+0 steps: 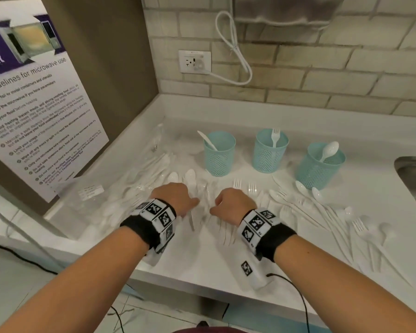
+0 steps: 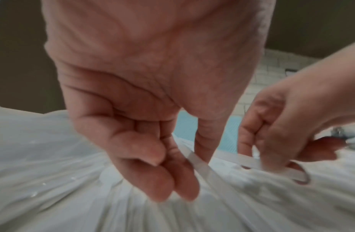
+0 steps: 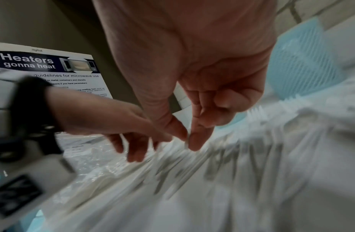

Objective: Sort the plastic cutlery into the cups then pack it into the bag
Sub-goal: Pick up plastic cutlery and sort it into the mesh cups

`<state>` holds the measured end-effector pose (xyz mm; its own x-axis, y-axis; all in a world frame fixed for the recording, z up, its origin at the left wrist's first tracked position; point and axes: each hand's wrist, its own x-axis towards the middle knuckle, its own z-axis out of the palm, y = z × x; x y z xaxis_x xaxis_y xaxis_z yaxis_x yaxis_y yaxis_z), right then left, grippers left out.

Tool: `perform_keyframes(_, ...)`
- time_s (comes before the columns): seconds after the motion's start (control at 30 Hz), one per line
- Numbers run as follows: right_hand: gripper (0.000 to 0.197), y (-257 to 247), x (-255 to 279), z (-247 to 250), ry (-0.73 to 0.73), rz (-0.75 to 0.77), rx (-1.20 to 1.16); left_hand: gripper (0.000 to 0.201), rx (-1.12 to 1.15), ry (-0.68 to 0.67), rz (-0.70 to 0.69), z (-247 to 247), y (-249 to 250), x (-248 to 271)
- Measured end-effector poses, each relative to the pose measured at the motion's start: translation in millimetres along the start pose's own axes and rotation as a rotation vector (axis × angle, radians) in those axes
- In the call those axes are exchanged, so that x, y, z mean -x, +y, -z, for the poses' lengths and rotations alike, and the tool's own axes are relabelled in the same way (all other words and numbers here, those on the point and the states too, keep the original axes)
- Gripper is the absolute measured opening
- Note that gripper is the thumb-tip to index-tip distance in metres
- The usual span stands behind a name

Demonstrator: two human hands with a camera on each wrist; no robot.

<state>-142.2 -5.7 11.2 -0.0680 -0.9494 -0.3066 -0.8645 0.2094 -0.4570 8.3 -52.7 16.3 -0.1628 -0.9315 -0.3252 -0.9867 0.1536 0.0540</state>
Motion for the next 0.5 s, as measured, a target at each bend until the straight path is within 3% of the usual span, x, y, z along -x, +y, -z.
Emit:
perform_keyframes(0.13,0.019,-12.3,-3.8,-26.1,-0.059,0.007,-0.075,0.048,-0.118,-0.006,-0.009,-2.7,0.9,-20.5)
perform_keyframes(0.3,0.031,4.0,-3.6,-17.1,0.046,0.035,-0.131,0.066,0.035,0.060,0.054,-9.5,-26.5,-30.2)
perform_keyframes(0.5,0.037,14.3,-5.5,-23.1,-0.022,0.056,0.322,0.047,0.039,-0.100,0.078,-8.2,-40.4,-29.5)
